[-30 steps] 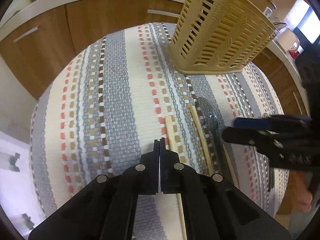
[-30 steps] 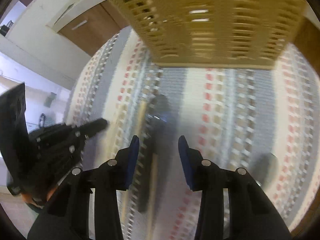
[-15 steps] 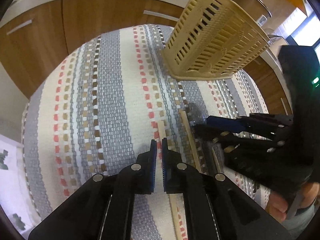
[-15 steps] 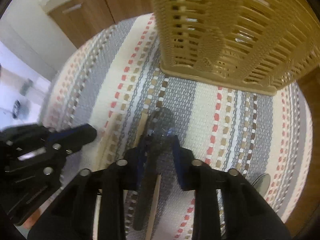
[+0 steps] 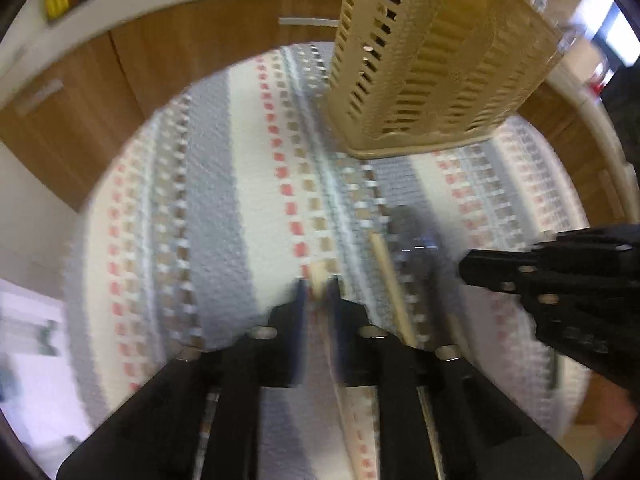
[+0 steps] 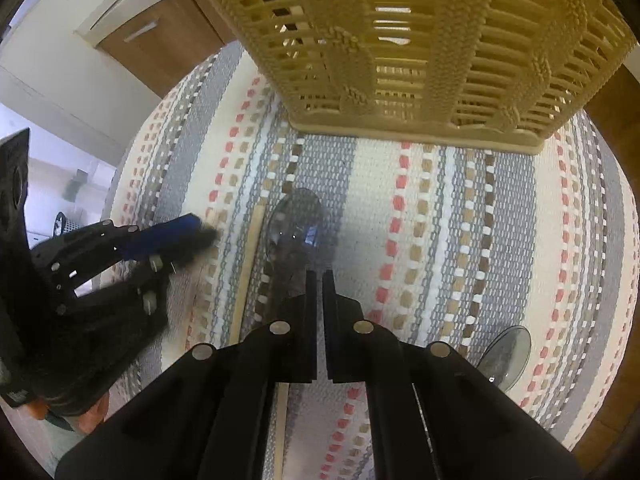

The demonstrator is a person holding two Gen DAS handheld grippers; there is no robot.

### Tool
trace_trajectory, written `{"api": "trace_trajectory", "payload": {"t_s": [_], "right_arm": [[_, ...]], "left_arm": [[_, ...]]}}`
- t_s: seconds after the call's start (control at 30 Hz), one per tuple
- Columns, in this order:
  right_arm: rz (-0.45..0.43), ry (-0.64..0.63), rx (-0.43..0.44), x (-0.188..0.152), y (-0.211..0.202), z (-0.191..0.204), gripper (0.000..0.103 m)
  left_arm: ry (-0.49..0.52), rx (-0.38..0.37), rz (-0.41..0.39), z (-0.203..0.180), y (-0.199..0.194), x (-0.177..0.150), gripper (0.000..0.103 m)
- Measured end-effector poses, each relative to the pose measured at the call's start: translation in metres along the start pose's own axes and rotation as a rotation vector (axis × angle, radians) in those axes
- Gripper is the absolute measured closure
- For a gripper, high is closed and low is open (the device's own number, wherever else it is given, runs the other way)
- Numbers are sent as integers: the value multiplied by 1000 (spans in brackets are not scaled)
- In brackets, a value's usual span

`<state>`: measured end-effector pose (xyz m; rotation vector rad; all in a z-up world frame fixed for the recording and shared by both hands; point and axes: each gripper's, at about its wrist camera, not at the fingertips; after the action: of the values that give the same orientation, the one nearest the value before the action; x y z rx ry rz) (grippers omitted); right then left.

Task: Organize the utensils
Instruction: 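Close the left gripper on a chopstick while the right gripper closes on a clear spoon, then lift the held chopstick and spoon and lower them into the tan caddy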

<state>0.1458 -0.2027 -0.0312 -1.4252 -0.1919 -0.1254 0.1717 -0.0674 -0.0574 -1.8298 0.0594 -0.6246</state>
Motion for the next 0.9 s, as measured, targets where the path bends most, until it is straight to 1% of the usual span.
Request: {"api": "trace_trajectory", "payload": {"t_s": [0.07,0.17,0.27,0.33,0.4,0.43,0.5,0.63,0.7,0.8,0.87,0.9], "right_arm": [[-6,0,-3,1,-2,1,101],[4,-9,8,5,-6,1,99],[24,-41,-3,10,0,12,90],[27,-58,-19,12,3,19,85],[29,-66,-31,14,5,22,74],[26,-67,-45,15,5,23,72],[19,-82,-76,16,6,30,71],[45,-105,-145,17,17,45,71],[40,-132,-184,19,19,54,71],[43,-126,-199,25,22,58,71],[45,-111,-197,32,25,60,68],[49,-113,-206,36,27,63,69]], "left_arm": [[2,5,-9,-1,1,0,98],[-42,-25,-20,8,-2,-3,98],[-91,-25,-36,30,-10,-4,98],[-115,-47,-38,41,-13,-8,98],[-123,-49,-39,47,-15,-12,98],[-125,-52,-41,49,-15,-13,98],[-124,-63,-45,51,-16,-15,98],[-127,-82,-55,55,-18,-17,98],[-127,-91,-58,57,-20,-19,98],[-127,-106,-62,57,-18,-20,98],[-127,-112,-64,65,-25,-24,98],[-127,-113,-65,65,-26,-24,98]]}}
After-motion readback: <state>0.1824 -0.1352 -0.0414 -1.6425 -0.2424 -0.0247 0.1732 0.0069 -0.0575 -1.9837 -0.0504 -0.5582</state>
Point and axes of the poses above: each gripper's, at about its wrist camera, not at the fingertips, and y roughly the way its jaws point, z to its left, x to its top, and after that the axes turned 5 degrees about -x, right-handed
